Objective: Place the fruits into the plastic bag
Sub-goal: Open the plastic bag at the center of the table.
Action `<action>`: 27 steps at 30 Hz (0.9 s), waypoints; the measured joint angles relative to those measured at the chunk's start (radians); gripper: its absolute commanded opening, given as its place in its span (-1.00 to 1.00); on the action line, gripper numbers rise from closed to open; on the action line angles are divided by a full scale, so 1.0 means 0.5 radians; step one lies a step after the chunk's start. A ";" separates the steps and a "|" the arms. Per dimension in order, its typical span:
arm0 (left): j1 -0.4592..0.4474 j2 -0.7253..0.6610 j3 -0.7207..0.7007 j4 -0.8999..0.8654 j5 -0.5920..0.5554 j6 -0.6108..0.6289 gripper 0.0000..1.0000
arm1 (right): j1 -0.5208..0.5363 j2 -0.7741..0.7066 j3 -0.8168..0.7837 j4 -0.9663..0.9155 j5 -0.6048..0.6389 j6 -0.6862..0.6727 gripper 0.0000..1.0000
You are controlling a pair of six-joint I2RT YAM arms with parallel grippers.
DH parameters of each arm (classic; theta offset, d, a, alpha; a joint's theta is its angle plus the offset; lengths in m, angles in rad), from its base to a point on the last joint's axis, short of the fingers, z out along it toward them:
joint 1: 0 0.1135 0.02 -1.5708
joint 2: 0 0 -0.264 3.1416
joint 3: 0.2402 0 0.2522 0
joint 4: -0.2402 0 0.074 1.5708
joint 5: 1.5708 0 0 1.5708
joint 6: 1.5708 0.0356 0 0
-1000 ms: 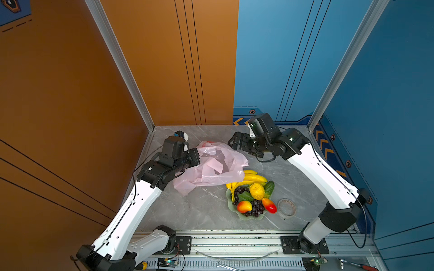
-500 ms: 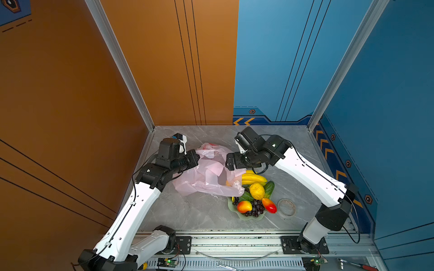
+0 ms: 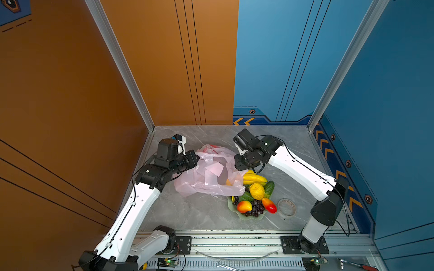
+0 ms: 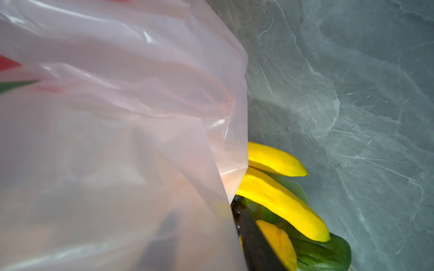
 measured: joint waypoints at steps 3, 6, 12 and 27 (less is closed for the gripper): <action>0.054 0.019 0.007 -0.002 0.023 0.007 -0.94 | -0.034 -0.047 -0.063 0.006 -0.002 0.008 -1.00; 0.104 0.124 0.089 -0.018 0.063 0.029 -0.10 | -0.093 -0.120 -0.067 0.009 -0.004 0.021 -1.00; 0.103 0.335 0.398 -0.140 0.089 0.062 0.45 | -0.151 -0.230 0.044 -0.003 -0.069 0.198 -1.00; -0.678 -0.126 0.381 -0.999 -0.460 -0.141 0.69 | 0.063 -0.018 0.336 -0.006 -0.133 0.491 -1.00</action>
